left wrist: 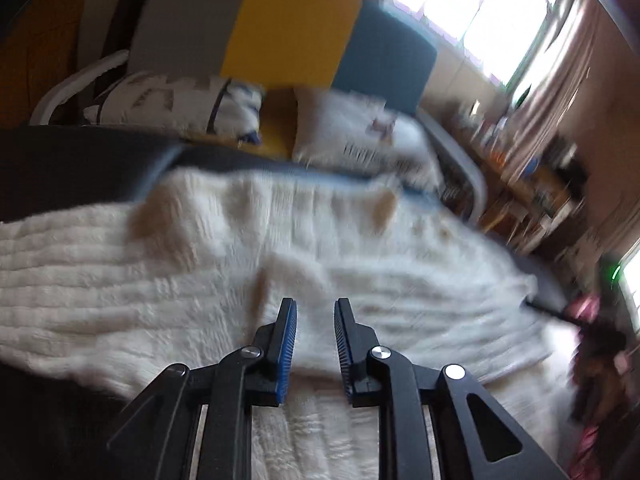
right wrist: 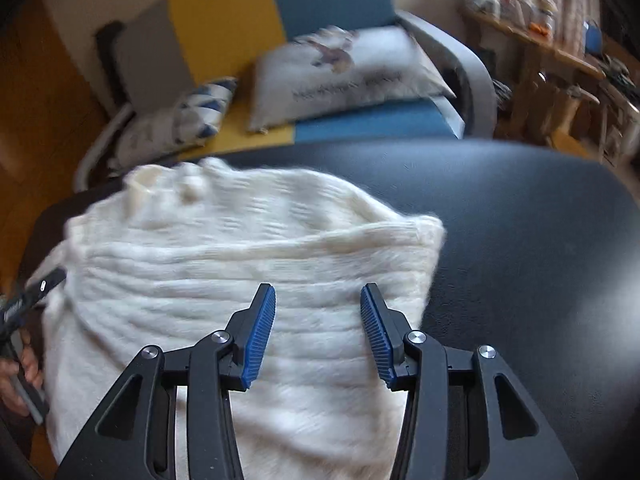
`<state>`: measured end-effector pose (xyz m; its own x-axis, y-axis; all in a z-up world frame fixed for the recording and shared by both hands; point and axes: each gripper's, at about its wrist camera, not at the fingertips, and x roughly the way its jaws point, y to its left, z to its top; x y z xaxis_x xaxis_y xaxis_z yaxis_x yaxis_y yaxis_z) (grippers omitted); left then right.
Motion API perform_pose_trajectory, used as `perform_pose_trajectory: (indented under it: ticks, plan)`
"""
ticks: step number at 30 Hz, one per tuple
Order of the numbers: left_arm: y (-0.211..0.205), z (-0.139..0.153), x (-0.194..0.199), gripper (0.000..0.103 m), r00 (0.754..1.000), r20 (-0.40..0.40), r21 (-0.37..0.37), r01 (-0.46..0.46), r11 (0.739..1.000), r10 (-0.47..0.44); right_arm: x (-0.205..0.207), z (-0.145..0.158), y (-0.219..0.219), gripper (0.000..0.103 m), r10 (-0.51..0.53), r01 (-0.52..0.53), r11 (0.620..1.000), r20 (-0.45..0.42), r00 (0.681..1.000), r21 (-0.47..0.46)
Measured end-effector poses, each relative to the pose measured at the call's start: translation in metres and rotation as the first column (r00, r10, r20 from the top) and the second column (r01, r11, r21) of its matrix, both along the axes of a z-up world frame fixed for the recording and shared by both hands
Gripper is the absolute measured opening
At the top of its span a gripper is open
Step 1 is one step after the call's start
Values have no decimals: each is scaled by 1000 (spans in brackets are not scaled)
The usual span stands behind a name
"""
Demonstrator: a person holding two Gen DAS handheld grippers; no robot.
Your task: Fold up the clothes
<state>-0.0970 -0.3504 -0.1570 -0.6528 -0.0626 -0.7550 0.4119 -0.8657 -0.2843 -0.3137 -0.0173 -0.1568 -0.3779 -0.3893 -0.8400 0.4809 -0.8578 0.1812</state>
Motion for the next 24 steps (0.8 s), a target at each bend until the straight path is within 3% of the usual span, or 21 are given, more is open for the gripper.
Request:
perform_pose_trajectory:
  ticks: [2, 4, 8, 12, 14, 18, 20, 24]
  plan:
    - [8, -4, -1, 19, 1000, 4, -48, 21, 999, -21, -7, -9, 7, 46, -66, 67, 997, -26, 997, 43]
    - [11, -4, 0, 19, 1000, 5, -62, 31, 998, -30, -6, -8, 10, 49, -66, 66, 998, -31, 997, 17]
    - [5, 0, 2, 19, 1000, -5, -32, 27, 999, -27, 4, 2, 0, 49, 33, -26, 995, -73, 997, 92]
    - [7, 0, 4, 19, 999, -9, -48, 36, 998, -36, 14, 26, -8, 49, 148, -138, 987, -128, 981, 83]
    - [8, -1, 5, 19, 999, -6, -55, 38, 998, -38, 8, 29, -13, 49, 187, -180, 981, -111, 976, 69]
    - [9, -2, 5, 20, 999, -11, -51, 39, 998, -40, -22, 12, -15, 49, 118, -107, 987, -88, 989, 122]
    - [9, -4, 6, 20, 999, -14, -41, 40, 998, -40, -28, 6, -11, 54, 85, -75, 991, -87, 993, 108]
    - [7, 0, 8, 20, 999, -23, -32, 43, 999, -43, -30, 3, -11, 55, 60, -49, 992, -94, 994, 113]
